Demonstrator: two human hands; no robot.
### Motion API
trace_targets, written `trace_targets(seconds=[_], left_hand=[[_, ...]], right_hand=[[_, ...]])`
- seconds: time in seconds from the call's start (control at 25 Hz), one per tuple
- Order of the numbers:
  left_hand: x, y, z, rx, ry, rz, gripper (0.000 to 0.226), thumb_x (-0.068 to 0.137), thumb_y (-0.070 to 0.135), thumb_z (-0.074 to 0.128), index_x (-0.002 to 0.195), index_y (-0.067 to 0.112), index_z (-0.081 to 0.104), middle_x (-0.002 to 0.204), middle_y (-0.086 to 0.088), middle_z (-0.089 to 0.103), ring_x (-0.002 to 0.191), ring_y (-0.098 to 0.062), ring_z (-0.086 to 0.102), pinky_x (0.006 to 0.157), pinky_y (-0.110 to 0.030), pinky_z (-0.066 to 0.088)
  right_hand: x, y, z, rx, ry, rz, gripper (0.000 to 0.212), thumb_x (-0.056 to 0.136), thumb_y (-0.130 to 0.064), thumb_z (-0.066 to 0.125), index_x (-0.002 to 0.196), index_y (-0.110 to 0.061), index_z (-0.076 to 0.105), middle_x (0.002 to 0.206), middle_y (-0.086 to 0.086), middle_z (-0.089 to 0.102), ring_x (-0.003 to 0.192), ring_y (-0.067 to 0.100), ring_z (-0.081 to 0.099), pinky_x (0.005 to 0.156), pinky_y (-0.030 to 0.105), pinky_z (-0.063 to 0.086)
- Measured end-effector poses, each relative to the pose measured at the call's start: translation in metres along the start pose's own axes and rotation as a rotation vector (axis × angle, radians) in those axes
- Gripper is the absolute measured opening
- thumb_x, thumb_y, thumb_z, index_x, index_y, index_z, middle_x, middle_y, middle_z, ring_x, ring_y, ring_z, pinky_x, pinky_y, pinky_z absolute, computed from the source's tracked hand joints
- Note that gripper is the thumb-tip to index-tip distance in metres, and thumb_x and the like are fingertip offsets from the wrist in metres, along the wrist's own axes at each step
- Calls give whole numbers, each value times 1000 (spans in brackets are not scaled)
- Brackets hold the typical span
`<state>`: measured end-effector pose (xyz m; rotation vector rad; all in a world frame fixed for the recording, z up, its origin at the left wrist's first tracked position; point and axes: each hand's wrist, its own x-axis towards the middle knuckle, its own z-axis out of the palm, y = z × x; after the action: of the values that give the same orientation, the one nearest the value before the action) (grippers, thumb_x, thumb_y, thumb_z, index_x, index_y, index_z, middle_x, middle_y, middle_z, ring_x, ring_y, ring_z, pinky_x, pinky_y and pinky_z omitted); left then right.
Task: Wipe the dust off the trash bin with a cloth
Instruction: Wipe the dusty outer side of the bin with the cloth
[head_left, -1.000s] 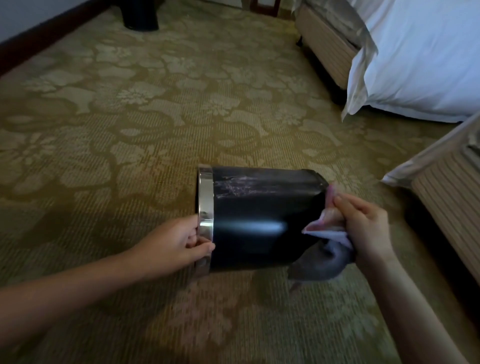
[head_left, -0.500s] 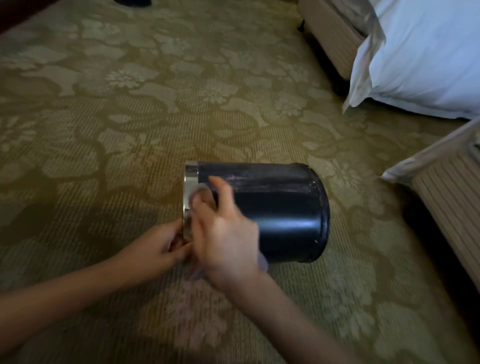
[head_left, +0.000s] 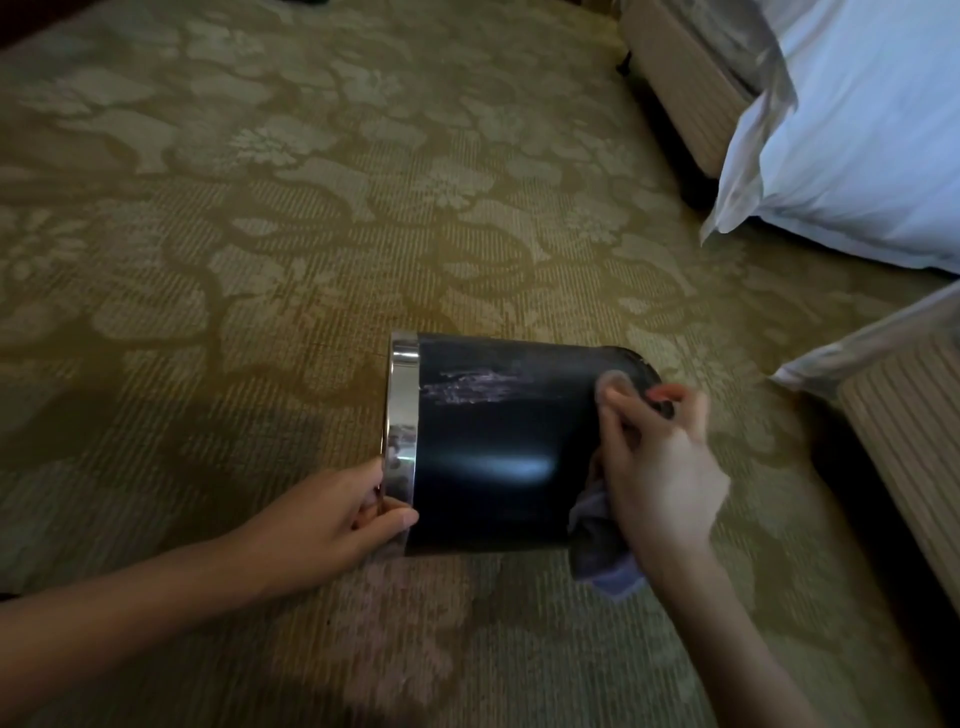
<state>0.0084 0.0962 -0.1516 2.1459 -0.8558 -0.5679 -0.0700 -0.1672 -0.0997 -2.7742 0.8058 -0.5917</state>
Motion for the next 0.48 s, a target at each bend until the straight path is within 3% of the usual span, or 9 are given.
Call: trace_targets(seconds=[0.16, 0.28, 0.36, 0.48], left_hand=[[3, -6, 0, 1, 43, 57, 33, 83, 63, 52, 80, 31, 54, 70, 14, 64, 59, -8, 60, 50, -16, 41], [5, -6, -2, -16, 23, 85, 30, 87, 59, 53, 93, 29, 58, 76, 8, 68, 63, -10, 65, 55, -26, 52], [5, -2, -2, -8, 27, 55, 31, 82, 59, 50, 85, 29, 56, 82, 11, 67, 63, -12, 65, 52, -22, 50], [2, 3, -1, 5, 33, 48, 38, 73, 69, 42, 74, 32, 50, 76, 22, 65, 60, -8, 62, 50, -16, 46]], right_hand=[[-23, -87, 22, 63, -43, -346, 14, 93, -35, 63, 105, -32, 70, 118, 0, 51, 73, 7, 56, 45, 13, 20], [-23, -99, 20, 81, -114, -464, 15, 98, -37, 56, 108, -32, 67, 120, 1, 48, 83, 12, 60, 49, 19, 26], [-7, -64, 12, 20, -88, -379, 17, 97, -43, 55, 109, -42, 67, 122, -1, 50, 81, 15, 63, 50, 19, 28], [20, 12, -9, -50, -39, -52, 26, 95, -55, 49, 111, -47, 68, 124, -3, 48, 87, 23, 66, 62, 29, 44]])
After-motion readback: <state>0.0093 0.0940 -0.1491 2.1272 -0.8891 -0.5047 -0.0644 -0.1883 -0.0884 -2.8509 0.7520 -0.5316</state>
